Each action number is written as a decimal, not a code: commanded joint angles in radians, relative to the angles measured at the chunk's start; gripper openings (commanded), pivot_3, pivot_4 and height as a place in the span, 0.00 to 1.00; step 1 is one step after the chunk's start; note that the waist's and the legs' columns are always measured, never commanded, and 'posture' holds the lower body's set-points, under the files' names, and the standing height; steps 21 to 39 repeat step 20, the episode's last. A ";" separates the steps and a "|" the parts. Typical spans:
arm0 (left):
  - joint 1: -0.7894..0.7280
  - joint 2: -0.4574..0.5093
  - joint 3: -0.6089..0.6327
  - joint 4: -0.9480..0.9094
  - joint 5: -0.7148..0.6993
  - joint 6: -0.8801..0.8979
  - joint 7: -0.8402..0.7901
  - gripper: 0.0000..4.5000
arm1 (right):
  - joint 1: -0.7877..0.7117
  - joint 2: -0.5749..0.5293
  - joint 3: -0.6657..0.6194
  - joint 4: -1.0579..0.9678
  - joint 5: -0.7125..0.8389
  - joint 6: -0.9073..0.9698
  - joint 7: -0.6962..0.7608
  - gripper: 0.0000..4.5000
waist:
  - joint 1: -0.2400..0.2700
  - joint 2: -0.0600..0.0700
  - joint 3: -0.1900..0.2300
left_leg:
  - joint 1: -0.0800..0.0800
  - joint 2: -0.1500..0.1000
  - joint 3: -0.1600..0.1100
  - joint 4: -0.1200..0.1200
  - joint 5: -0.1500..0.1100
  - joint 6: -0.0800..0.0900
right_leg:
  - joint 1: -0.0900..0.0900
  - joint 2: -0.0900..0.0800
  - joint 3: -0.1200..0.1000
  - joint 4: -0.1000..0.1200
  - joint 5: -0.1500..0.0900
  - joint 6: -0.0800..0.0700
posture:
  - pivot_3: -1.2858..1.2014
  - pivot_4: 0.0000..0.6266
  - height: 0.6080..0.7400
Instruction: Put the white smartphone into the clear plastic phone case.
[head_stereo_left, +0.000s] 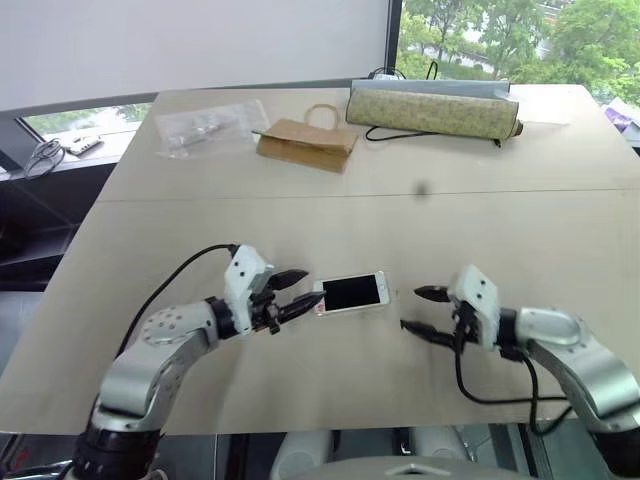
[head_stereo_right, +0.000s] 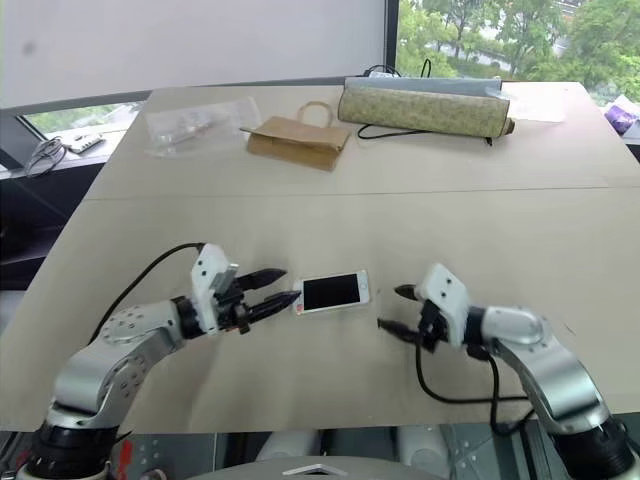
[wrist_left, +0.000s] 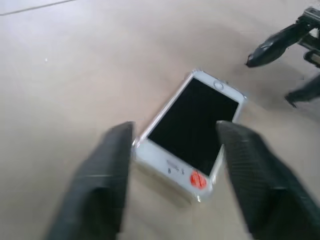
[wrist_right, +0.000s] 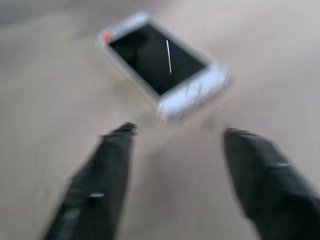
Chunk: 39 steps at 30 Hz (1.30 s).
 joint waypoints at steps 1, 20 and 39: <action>0.105 0.049 0.119 -0.071 -0.023 -0.028 -0.032 0.99 | 0.097 -0.019 -0.175 -0.135 0.055 -0.024 -0.033 1.00 | -0.002 0.000 0.001 | 0.001 0.000 0.001 0.000 0.000 0.000 | 0.000 0.000 0.001 0.000 0.000 0.000 | 0.52 0.24 1.00; 0.288 0.144 0.322 -0.083 -0.081 -0.025 -0.110 0.99 | 0.385 -0.047 -0.462 -0.287 0.153 -0.051 -0.047 1.00 | 0.004 -0.001 0.002 | 0.004 0.001 0.004 0.002 -0.003 0.005 | 0.005 0.001 0.000 0.000 0.000 0.000 | 0.52 0.24 1.00; 0.288 0.144 0.322 -0.083 -0.081 -0.025 -0.110 0.99 | 0.385 -0.047 -0.462 -0.287 0.153 -0.051 -0.047 1.00 | 0.004 -0.001 0.002 | 0.004 0.001 0.004 0.002 -0.003 0.005 | 0.005 0.001 0.000 0.000 0.000 0.000 | 0.52 0.24 1.00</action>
